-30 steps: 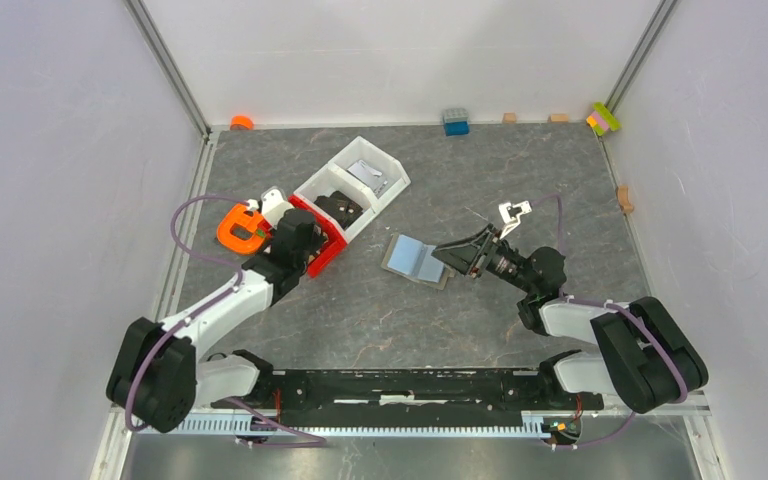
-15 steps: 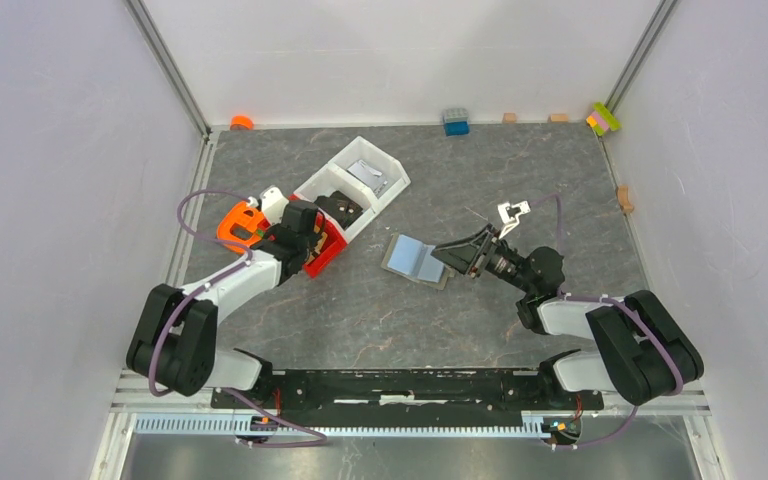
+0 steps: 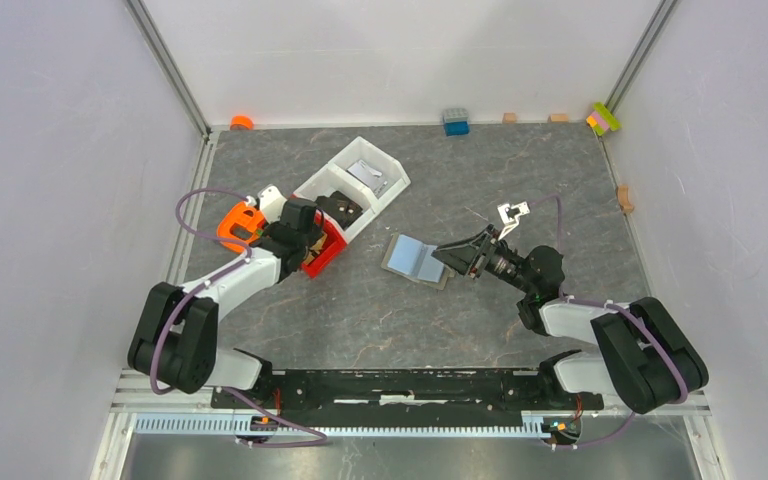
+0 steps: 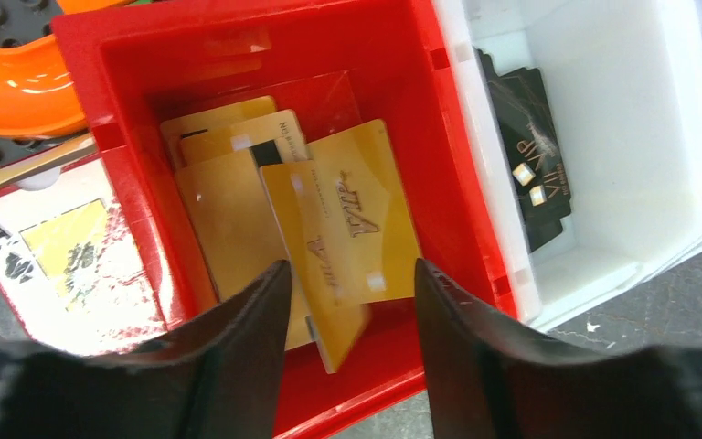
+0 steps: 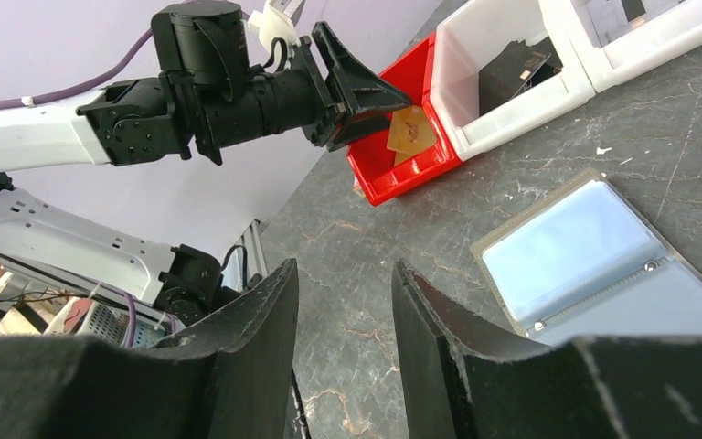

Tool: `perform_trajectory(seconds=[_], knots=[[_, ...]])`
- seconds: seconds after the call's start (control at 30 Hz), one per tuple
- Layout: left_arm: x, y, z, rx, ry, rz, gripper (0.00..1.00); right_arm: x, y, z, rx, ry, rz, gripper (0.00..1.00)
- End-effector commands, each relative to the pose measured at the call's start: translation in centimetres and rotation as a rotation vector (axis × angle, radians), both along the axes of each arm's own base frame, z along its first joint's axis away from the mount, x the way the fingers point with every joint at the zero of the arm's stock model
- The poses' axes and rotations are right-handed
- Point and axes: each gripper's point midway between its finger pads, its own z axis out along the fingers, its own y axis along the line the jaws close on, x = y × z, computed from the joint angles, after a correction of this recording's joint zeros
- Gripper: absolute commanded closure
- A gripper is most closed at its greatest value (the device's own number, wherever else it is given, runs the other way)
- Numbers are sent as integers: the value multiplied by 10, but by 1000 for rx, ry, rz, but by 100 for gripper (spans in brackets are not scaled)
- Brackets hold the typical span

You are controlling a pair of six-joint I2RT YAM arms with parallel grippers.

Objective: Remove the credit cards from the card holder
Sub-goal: Place the credit card in the storage box, then pick up the card holder from the center of the board.

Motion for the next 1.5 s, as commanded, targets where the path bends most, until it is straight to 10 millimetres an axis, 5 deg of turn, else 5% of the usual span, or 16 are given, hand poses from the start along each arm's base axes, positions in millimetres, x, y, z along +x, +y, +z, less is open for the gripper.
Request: perform_trajectory(seconds=[0.0, 0.23, 0.37, 0.5, 0.6, 0.77, 0.87, 1.07, 1.3, 1.47], knots=[[9, -1, 23, -31, -75, 11, 37, 2, -1, 9, 0, -56, -14, 53], [5, -32, 61, -85, -178, -172, 22, 19, -6, -18, -119, 0, -85, 48], [2, -75, 78, -114, -224, -445, 16, 34, -20, -38, -237, 56, -191, 43], [-1, -108, 80, -168, -230, -609, 12, 43, -38, -56, -340, 126, -295, 27], [-7, -129, 80, -200, -219, -706, 10, 52, -59, -73, -423, 206, -417, 3], [-21, -166, 83, -193, -187, -840, 6, 62, -82, -89, -590, 294, -566, 2], [-26, -183, 79, -141, -145, -895, 6, 65, -85, -96, -643, 334, -607, 2], [-26, -196, 51, -102, -15, -937, 6, 59, -61, -117, -642, 398, -506, 5], [-29, -226, -4, -201, 205, -1030, 7, 53, -36, -140, -624, 469, -395, 10], [-30, -229, -24, -201, 285, -1037, 8, 50, -25, -147, -598, 481, -338, 25]])
